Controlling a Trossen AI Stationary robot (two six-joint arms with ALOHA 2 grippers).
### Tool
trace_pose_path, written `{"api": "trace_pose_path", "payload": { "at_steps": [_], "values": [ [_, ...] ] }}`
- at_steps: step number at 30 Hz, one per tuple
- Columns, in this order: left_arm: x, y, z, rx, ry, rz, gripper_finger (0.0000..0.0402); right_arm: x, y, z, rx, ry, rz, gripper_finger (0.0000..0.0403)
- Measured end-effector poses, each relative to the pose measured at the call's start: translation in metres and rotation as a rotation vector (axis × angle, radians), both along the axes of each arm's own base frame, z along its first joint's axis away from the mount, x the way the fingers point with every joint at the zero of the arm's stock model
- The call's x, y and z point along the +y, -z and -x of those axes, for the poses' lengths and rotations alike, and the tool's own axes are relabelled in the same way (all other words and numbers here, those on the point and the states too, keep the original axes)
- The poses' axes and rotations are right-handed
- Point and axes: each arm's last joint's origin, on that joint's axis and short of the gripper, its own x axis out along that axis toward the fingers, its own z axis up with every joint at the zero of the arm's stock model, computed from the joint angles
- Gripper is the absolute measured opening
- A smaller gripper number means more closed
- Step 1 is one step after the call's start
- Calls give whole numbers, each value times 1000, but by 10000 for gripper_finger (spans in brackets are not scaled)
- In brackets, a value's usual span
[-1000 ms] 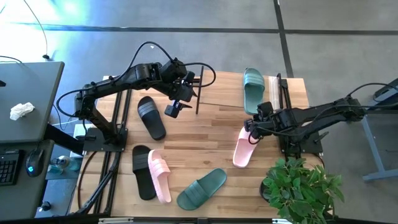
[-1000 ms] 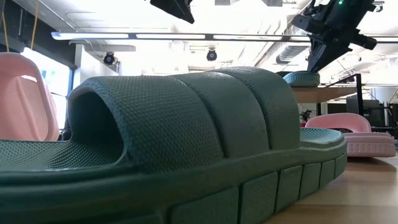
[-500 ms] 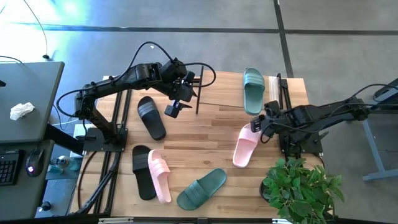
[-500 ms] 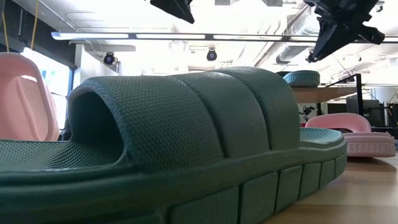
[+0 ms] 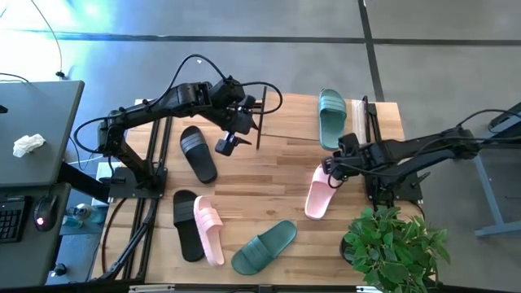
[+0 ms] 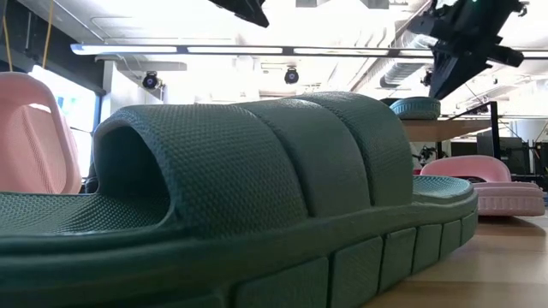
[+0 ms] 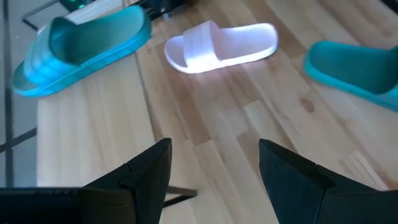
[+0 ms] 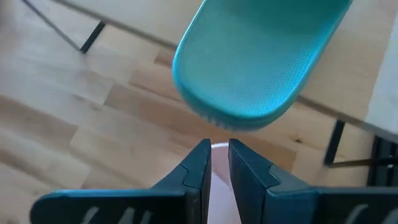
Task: Pick and place slides into the shelf
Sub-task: Put the top blue slides on the shelf, then put the blue slides on the shelf
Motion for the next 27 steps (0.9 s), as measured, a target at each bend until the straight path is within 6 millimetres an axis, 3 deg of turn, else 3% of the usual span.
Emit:
{"api": "trace_pose_path", "payload": {
  "at_steps": [18,23,27],
  "values": [
    [-54,3,-12,41,211,-17,225,-3,-2,0,-24,21,3,44],
    [-68,22,-11,140,261,10,225,3,-23,9,-109,-45,-22,44],
    [-81,48,-11,217,302,80,225,5,-48,19,-189,-120,0,44]
  ]
}}
